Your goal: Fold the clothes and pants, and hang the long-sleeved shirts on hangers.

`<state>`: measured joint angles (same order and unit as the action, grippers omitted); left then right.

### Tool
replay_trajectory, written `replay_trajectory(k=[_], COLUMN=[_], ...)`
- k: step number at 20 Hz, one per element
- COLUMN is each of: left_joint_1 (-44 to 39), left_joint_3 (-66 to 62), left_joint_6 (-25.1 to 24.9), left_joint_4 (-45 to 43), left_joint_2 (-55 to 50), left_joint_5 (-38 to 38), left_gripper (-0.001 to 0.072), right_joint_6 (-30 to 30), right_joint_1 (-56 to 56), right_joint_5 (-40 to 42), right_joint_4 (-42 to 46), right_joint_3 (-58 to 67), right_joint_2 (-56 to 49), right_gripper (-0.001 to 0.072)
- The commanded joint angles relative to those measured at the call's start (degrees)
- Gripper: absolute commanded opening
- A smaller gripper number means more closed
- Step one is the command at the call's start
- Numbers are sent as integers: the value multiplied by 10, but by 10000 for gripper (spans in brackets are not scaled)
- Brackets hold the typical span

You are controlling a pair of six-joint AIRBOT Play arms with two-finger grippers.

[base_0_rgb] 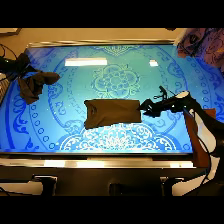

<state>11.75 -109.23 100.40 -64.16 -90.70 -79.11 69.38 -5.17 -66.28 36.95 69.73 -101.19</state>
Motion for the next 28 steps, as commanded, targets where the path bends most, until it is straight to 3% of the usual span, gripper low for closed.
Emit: replay_trajectory(k=[1, 2, 4, 5, 8, 13, 17, 22, 28], left_joint_1=[0, 0, -1, -1, -1, 0, -1, -1, -1], left_joint_3=[0, 0, 0, 0, 0, 0, 0, 0, 0], left_joint_6=[-1, -1, -1, -1, -1, -1, -1, -1, -1], left_joint_4=[0, 0, 0, 0, 0, 1, 1, 1, 1], left_joint_2=[-1, -1, -1, -1, -1, -1, -1, -1, -1], left_joint_5=[1, 1, 0, 0, 0, -12, -24, -30, -30], left_gripper=[16, 15, 16, 16, 16, 16, 16, 16, 16], right_joint_6=[-12, -12, -13, -12, 35, 180, 270, 315, 389], right_joint_1=[37, 45, 47, 47, 47, 43, -14, -101, -176], right_joint_5=[55, 59, 56, 57, 57, 42, 10, -26, -26], right_joint_4=[-12, -17, -34, -39, 2, 172, 195, 213, 333], right_joint_3=[-8, -8, -2, 3, 52, 206, 300, 372, 379], right_joint_2=[-18, -18, -14, -6, 21, 39, 41, 50, 100], right_gripper=[455, 363, 44, 25, 24, 24, 23, 23, 22])
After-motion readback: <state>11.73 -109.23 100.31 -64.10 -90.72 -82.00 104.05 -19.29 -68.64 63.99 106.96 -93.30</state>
